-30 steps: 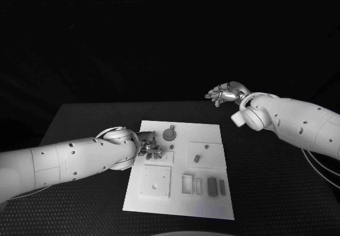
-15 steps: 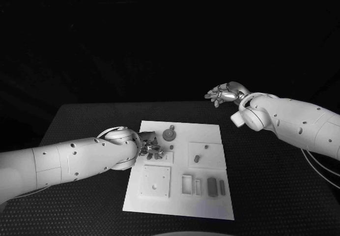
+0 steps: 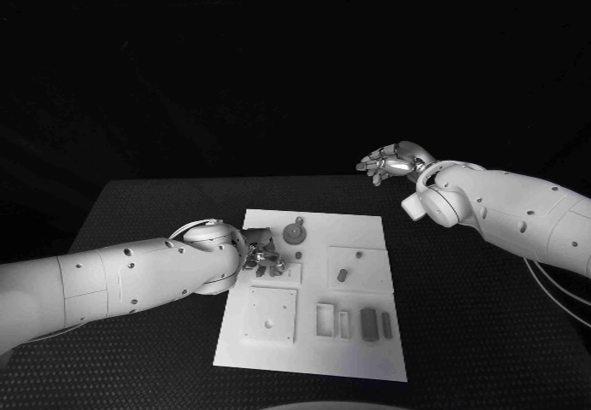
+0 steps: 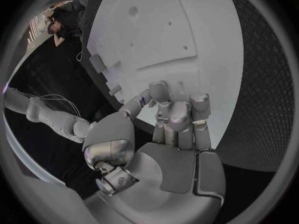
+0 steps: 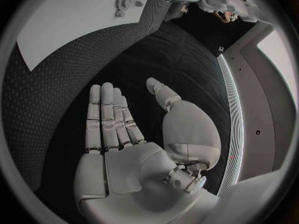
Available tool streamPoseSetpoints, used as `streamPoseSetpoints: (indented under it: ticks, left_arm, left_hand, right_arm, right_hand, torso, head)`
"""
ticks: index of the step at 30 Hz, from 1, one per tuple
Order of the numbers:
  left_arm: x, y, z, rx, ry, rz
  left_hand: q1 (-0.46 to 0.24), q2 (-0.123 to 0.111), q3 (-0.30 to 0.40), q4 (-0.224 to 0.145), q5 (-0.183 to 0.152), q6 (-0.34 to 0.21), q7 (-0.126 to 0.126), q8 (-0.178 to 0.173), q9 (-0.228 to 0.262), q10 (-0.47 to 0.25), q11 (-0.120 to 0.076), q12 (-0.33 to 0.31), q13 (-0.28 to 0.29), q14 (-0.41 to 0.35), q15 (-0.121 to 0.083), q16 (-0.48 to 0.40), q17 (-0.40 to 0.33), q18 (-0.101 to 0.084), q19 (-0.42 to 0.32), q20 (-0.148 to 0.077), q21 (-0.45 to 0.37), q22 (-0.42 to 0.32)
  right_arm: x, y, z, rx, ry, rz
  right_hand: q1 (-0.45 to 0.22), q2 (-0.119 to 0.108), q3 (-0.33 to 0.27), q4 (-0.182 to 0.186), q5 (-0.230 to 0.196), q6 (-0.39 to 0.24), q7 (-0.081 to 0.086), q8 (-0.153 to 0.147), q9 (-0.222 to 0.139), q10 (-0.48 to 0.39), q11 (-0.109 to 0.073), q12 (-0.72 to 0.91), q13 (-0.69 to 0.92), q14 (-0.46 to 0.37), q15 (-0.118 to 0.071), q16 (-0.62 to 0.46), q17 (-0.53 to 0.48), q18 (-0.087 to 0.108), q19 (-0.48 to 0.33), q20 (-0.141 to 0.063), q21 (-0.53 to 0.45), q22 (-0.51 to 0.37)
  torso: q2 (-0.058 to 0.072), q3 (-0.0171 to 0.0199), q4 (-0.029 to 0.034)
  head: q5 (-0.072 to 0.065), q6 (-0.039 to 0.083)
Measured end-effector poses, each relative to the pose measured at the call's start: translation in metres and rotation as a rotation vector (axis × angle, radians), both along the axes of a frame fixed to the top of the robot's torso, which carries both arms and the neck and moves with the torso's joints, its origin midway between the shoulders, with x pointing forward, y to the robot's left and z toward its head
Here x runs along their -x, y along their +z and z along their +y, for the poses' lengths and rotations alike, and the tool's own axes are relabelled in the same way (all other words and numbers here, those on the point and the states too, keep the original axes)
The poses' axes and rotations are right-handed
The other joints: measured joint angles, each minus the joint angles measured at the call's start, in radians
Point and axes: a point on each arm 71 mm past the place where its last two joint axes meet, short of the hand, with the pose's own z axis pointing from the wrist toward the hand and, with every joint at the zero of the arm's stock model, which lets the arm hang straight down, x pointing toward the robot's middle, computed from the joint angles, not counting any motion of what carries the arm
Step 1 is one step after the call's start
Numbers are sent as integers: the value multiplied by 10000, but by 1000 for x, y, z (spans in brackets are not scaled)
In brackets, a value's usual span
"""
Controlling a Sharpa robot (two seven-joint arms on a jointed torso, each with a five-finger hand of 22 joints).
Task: Assemble the parts on the task board
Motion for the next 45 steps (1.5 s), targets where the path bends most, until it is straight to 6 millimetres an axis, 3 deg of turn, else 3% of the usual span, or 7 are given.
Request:
streamPoseSetpoints:
  ticks: [4, 14, 34, 38, 42, 45]
  left_arm:
    - [0, 0, 0, -71, -39, -8]
    - [0, -1, 2, -218, -78, -30]
    - [0, -1, 1, -257, -61, 80]
    - [-1, -1, 1, -261, -21, 217]
    - [-1, -2, 1, -257, -12, 342]
    - [-1, -2, 1, -263, -24, 434]
  left_hand:
    - [-143, 143, 34, -5, 382, 2, 2, 43, 0, 2, 0, 143, 31, 0, 2, 173, 56, -6, 0, 0, 0, 46]
    - [-160, 159, 58, -5, 947, 3, 3, 158, 23, -4, -7, 318, 72, 1, -4, 301, 90, 90, 0, 0, 0, 104]
    - [-169, 168, 61, -8, 946, 3, 3, 198, 19, 6, -29, 387, 75, 1, -5, 340, 88, 81, 0, 0, 0, 106]
    - [-361, 360, 62, -8, 944, 3, 4, 252, 17, 6, -29, 388, 74, 1, -5, 380, 87, 74, -91, 13, 1, 113]
    - [-610, 609, 65, -11, 596, 3, 4, 329, 23, 6, -30, 443, 52, 1, -5, 385, 67, 67, -91, 13, -61, 113]
    - [-681, 681, 69, -15, 519, 3, 3, 352, 16, 6, -30, 443, 34, 1, -5, 384, 59, 54, -91, 13, -102, 106]
  right_arm:
    - [0, 0, 0, -1, 3, 1]
    - [0, 0, 0, 0, 3, 3]
    - [0, 0, 0, -5, 11, 5]
    - [0, 0, 0, -4, 13, 7]
    - [0, 0, 0, -5, 16, 8]
    - [0, 0, 0, -5, 17, 9]
  right_hand:
    - [0, 0, 0, 0, 0, 0, 0, 0, 0, -36, -36, 0, -10, 0, -1, 0, 0, 0, 0, 0, -33, 0]
    - [0, 0, 0, 0, 38, 0, 0, 0, -9, -36, -36, 0, -21, 1, -1, 0, 0, 0, 0, 0, -33, 10]
    - [1, -1, 0, 0, 38, 0, 0, 0, -8, -35, -36, 38, -54, 1, -1, 0, 0, 0, 0, 0, -30, 27]
    - [1, -1, 0, 0, 38, 0, 0, 0, -8, -35, -36, 38, -54, 1, -1, 0, 1, 0, 0, 0, -29, 36]
    - [1, -1, 0, 0, 38, 0, 0, 0, -17, -36, -36, 38, -65, 1, -2, 0, 0, 0, 0, 0, -64, 37]
    - [1, -1, 0, 0, 79, 0, 0, -1, -16, -36, -36, 38, -67, 1, -2, 0, 1, 1, 0, 0, -64, 47]
  torso:
    - [0, -4, 2]
    - [0, -7, 2]
    - [-1, -7, -3]
    - [-1, 0, -3]
    - [-3, 0, -2]
    - [-3, 0, -2]
  head:
    - [12, 3]
    - [29, 4]
    - [39, 12]
    - [54, 7]
    - [56, 8]
    - [59, 13]
